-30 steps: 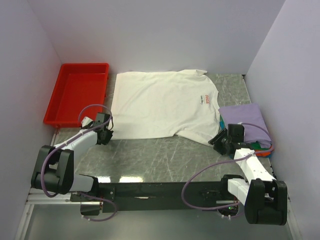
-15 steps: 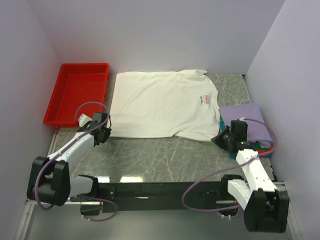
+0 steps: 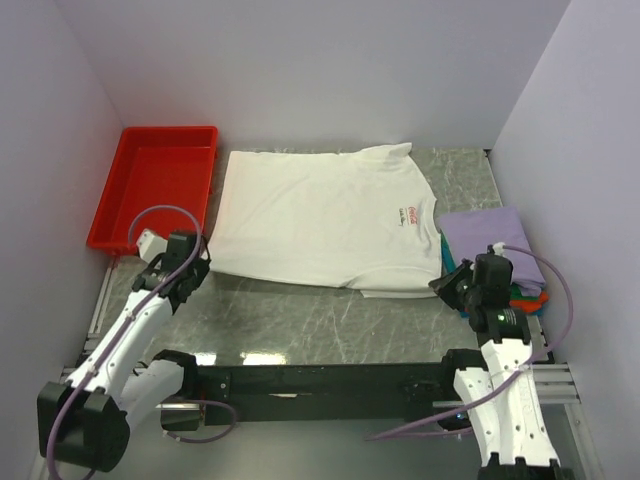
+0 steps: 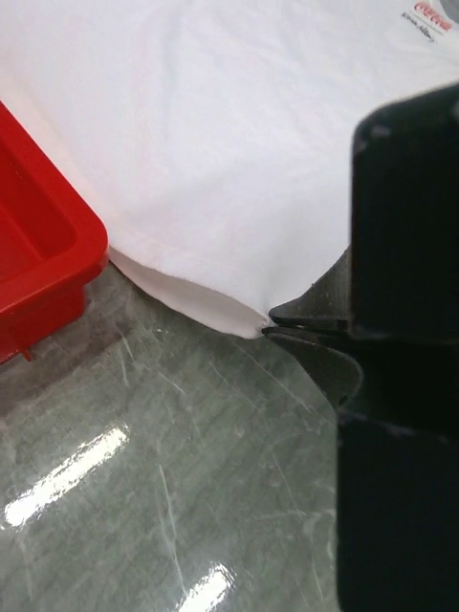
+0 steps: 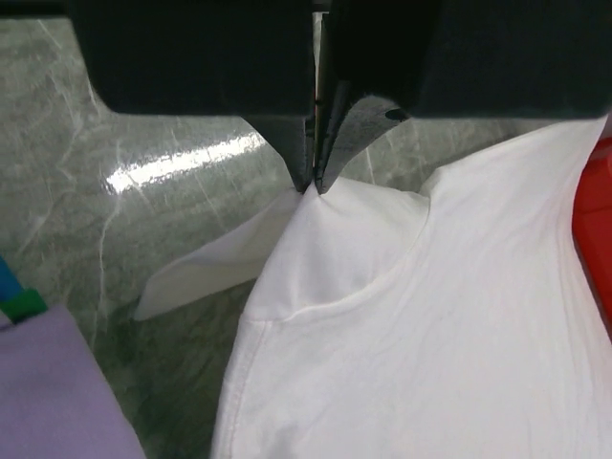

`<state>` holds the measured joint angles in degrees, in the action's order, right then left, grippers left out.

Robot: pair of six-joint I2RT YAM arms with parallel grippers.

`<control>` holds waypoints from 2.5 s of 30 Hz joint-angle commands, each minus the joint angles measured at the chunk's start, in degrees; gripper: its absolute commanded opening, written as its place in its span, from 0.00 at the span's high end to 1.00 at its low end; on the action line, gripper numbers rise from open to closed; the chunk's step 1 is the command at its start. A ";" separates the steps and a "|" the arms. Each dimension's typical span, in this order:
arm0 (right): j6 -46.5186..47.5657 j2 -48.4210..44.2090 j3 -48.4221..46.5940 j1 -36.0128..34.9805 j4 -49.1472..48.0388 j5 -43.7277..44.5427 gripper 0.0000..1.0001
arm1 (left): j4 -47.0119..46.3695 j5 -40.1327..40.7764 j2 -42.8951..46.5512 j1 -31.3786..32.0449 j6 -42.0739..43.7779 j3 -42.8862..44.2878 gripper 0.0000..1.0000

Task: Fold and stack the t-shirts
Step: Flatten the tshirt out, then fold the tshirt

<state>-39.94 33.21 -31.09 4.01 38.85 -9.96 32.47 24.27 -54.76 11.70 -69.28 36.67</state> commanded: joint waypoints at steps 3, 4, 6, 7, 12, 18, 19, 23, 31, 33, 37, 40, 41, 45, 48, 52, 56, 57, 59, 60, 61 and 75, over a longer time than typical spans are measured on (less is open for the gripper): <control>0.48 -8.15 -4.76 0.12 9.30 -0.24 1.00 | 6.11 2.27 6.50 0.16 0.72 -0.01 0.99; 0.57 -8.86 -5.03 0.12 11.05 -0.33 1.00 | 6.72 2.27 8.16 0.16 0.72 -0.19 0.99; 0.74 -10.71 -5.73 0.12 12.91 -0.76 1.00 | 7.78 2.18 9.75 0.07 0.89 -0.72 0.99; 0.66 -11.15 -5.82 0.12 13.26 -0.85 1.00 | 7.96 2.18 10.98 0.07 0.90 -0.89 0.99; 0.13 -10.19 -6.35 0.03 10.48 -1.47 1.00 | 3.33 0.52 10.74 0.07 3.00 -1.07 1.00; 0.39 3.85 -8.72 0.12 -1.38 -3.23 1.00 | -0.83 -0.10 -4.98 0.07 4.94 7.09 0.99; 0.31 6.05 -9.24 0.21 -2.89 -3.14 1.00 | -0.91 0.25 -9.88 0.07 4.94 8.67 1.00; 0.39 18.71 -12.32 0.12 -9.31 -3.14 1.00 | -2.06 0.42 -20.01 0.07 5.64 16.94 0.99; 0.48 36.73 -20.14 0.03 -17.14 -5.69 1.00 | -0.66 0.77 -35.39 -0.01 5.47 28.19 0.99; 0.66 40.43 -22.25 0.12 -17.75 -5.69 1.00 | 0.49 1.13 -37.08 -0.10 5.12 30.48 0.99; 0.83 45.00 -24.63 0.47 -18.46 -6.48 1.00 | 0.32 1.13 -38.84 -0.80 4.94 31.71 0.99; 0.66 46.50 -24.98 1.00 -19.51 -7.18 1.00 | -0.21 0.95 -39.10 -1.60 5.29 31.71 0.99; 0.57 46.85 -25.16 1.35 -19.78 -7.53 1.00 | -0.21 0.95 -39.28 -1.77 5.29 31.89 0.99; 0.57 46.95 -24.72 2.67 -20.57 -8.41 1.00 | -0.12 0.87 -39.98 -2.56 5.55 32.24 0.99; 0.74 46.42 -23.93 4.33 -21.36 -9.90 1.00 | -0.65 0.78 -40.16 -2.83 5.82 32.33 0.99; 0.92 46.94 -24.63 5.22 -21.27 -10.87 1.00 | -0.48 0.51 -41.65 -3.00 5.82 33.21 0.99; 0.92 47.91 -25.51 5.57 -21.45 -11.58 1.00 | -0.65 0.07 -42.79 -3.27 5.91 34.26 0.99; 1.01 48.09 -25.51 5.66 -21.62 -11.66 1.00 | -0.65 0.07 -43.32 -3.35 6.08 34.61 0.99; 0.83 48.61 -25.34 5.92 -21.89 -11.93 1.00 | -0.48 0.16 -44.02 -3.44 6.17 35.58 0.99; 0.83 48.79 -25.16 6.01 -22.41 -12.19 1.00 | -0.65 0.16 -44.72 -3.44 6.34 35.93 0.99; 0.75 49.14 -25.07 6.27 -22.59 -12.28 1.00 | -0.48 0.16 -45.16 -3.44 6.69 36.98 0.99; 2.68 52.41 -27.80 6.63 -22.24 -15.36 0.46 | -5.12 -4.67 -45.01 -4.76 9.94 36.48 0.53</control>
<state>-38.61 87.79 -56.36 10.41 17.89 -24.10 31.20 21.43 -102.69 7.35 -61.28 73.67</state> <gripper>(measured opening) 0.508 0.415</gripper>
